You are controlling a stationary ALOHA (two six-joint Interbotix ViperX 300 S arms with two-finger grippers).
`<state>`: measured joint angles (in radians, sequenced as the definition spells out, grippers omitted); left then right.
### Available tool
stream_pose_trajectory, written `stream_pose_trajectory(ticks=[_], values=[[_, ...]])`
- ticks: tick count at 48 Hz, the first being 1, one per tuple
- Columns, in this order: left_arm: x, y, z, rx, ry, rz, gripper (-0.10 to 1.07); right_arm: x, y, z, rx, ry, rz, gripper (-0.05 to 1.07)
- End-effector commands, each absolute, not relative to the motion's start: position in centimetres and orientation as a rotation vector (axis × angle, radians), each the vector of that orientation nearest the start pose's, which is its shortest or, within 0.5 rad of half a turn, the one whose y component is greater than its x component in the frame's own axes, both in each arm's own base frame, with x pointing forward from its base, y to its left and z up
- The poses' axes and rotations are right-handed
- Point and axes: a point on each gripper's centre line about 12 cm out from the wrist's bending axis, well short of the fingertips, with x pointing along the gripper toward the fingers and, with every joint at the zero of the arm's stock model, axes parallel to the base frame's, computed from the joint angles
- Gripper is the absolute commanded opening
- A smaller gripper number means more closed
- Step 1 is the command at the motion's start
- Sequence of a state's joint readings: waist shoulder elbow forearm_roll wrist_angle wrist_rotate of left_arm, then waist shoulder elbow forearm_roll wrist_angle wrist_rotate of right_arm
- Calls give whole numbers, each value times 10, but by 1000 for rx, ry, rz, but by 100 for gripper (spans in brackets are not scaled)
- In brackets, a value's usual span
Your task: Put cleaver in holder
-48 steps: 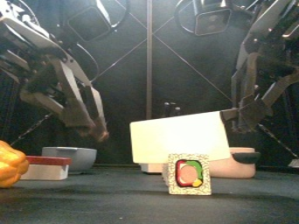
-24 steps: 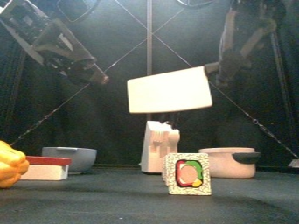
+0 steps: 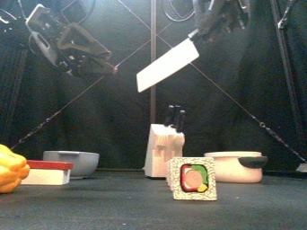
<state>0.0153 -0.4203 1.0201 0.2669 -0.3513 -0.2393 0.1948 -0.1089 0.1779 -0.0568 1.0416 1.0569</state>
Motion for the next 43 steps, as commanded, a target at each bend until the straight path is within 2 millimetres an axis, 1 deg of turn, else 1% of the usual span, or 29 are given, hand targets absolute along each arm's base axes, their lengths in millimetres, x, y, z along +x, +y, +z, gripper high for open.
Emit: stream_pose_trajectory(ticks=[1,5,10,16,20,23,28,34,38,43], values=[[300,11,232,-32,233,-12,85,373,51,335,895,1013,-437,35],[302,33,225,-77,252,72,85,372,31,344,967,1029,-480,35],[305,61,214,-115,267,166,84,370,14,355,1012,1044,-521,35],[311,97,210,-132,199,259,83,370,-5,369,1028,1042,-572,35],[314,116,208,-138,147,302,81,372,-19,372,1032,1035,-612,35],[317,129,203,-146,119,330,77,373,-27,371,1044,1038,-632,35],[328,141,193,-160,113,351,68,377,-39,363,1068,1054,-665,35],[348,151,176,-184,143,364,55,380,-52,356,1096,1066,-691,35],[358,157,165,-199,160,376,46,383,-55,350,1095,1079,-704,35],[363,162,157,-209,173,389,39,386,-58,344,1089,1096,-710,35]])
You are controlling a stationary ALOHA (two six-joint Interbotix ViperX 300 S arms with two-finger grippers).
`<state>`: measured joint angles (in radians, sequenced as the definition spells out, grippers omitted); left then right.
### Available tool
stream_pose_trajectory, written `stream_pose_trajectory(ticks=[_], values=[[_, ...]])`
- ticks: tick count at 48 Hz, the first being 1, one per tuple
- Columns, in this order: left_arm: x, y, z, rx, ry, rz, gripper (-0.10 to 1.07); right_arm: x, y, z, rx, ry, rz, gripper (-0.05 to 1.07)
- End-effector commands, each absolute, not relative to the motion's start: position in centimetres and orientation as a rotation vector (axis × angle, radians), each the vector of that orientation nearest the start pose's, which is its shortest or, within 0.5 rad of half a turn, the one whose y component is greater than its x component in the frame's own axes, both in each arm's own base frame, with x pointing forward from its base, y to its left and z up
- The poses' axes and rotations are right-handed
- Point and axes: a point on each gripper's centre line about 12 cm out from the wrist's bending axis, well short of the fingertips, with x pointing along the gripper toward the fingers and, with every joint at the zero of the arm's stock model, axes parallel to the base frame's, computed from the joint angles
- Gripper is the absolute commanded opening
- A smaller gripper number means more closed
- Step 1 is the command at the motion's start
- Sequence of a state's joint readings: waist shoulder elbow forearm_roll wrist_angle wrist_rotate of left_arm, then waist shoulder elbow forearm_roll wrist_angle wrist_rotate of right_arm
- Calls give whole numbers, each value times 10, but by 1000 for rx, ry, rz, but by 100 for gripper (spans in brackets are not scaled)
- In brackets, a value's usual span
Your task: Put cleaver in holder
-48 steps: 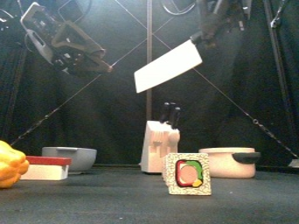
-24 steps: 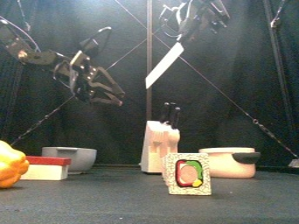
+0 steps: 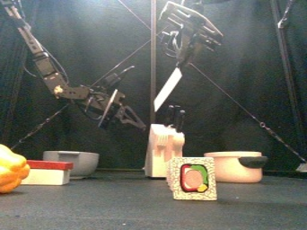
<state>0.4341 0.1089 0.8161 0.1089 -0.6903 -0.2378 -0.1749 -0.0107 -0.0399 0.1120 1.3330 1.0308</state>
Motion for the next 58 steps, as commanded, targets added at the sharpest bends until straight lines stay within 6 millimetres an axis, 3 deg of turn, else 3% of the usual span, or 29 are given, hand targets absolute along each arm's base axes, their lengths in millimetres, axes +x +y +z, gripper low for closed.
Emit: stream_pose_trajectory(ticks=[1,16,58], values=[[363,162,156,-210,174,389,38,387,-59,341,1086,1103,-713,35],[365,161,153,-213,183,385,36,389,-73,320,1086,1172,-771,35],[371,167,127,-231,276,401,36,393,-92,323,1071,1163,-746,35]])
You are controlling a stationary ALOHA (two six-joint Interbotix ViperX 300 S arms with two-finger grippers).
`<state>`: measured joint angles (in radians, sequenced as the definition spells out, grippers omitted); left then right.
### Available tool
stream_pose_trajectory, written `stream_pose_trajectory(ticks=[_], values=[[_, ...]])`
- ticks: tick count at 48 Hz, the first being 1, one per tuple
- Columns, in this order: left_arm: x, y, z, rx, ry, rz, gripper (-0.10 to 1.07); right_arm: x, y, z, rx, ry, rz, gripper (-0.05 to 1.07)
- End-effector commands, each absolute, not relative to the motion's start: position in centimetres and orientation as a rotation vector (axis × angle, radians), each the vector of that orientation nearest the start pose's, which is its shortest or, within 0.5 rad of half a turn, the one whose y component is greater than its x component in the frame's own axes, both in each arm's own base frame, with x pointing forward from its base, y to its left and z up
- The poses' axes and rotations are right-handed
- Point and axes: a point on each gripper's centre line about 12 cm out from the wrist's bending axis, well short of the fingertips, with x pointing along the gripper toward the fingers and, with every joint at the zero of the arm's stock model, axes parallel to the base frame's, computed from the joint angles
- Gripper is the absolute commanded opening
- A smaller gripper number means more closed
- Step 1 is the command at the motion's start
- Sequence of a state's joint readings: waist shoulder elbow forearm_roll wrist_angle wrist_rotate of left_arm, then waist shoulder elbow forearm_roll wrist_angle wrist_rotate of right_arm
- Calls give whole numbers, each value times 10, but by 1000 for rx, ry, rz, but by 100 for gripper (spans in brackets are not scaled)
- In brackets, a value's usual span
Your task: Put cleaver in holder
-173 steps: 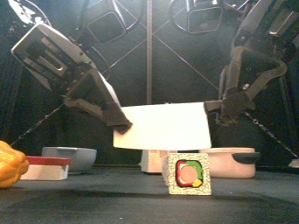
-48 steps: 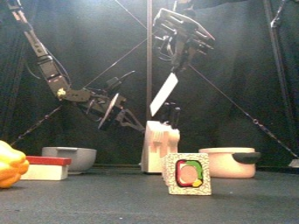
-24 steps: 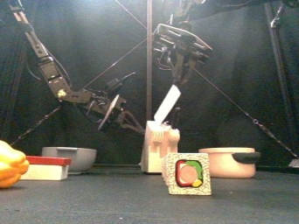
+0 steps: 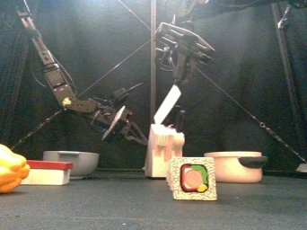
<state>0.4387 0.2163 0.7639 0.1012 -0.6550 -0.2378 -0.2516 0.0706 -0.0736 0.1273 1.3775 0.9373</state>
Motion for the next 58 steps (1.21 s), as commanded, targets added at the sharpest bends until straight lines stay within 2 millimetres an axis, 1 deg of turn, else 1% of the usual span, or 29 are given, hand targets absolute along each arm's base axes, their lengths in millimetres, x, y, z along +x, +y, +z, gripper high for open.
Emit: stream_pose_trajectory(ticks=[1,17,25,38,45,58], values=[[372,168,128,-231,279,402,36,394,-92,323,1071,1165,-747,35],[375,170,115,-245,367,412,36,398,-94,316,1079,1185,-740,35],[378,169,115,-243,368,407,36,398,-94,312,1097,1199,-736,35],[378,167,116,-232,370,396,36,396,-94,312,1118,1227,-736,35],[377,170,117,-235,365,404,35,394,-95,312,1123,1241,-743,35],[380,169,112,-242,367,403,34,393,-101,310,1147,1244,-750,35]])
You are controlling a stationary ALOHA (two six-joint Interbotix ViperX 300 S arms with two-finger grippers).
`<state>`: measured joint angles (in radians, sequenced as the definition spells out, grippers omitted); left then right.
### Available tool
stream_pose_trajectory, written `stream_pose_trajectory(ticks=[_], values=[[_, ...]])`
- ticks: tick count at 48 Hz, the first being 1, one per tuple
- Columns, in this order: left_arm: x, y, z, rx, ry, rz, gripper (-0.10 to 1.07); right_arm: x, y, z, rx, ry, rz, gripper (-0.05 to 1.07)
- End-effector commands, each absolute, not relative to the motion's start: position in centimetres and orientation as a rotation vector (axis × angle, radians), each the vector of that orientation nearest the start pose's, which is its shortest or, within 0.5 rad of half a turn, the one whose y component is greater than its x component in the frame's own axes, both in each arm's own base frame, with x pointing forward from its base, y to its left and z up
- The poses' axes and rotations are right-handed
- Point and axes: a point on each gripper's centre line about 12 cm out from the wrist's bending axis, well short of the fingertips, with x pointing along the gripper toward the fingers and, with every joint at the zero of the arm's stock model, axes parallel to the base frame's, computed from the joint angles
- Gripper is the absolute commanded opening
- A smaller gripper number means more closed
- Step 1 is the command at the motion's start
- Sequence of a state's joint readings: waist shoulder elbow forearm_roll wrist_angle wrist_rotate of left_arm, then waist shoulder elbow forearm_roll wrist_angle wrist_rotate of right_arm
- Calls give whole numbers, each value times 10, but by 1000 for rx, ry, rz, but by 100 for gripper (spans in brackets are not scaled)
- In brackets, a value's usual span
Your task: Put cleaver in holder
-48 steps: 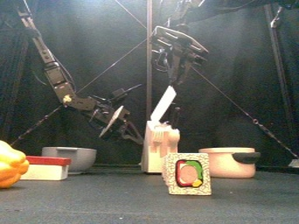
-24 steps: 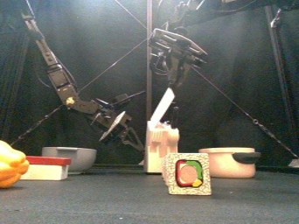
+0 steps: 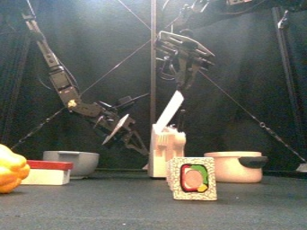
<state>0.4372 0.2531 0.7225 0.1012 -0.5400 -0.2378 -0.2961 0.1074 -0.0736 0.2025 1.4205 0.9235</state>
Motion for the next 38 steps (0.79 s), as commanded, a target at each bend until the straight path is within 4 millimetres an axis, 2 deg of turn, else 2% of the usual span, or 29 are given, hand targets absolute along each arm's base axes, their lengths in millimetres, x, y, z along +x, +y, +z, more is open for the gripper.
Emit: stream_pose_trajectory(ticks=[1,9,38], values=[[380,169,113,-239,366,401,34,393,-102,311,1149,1241,-752,35],[381,166,118,-220,364,383,34,391,-104,310,1152,1251,-760,35],[386,135,128,-197,357,304,34,385,-114,312,1171,1260,-790,35]])
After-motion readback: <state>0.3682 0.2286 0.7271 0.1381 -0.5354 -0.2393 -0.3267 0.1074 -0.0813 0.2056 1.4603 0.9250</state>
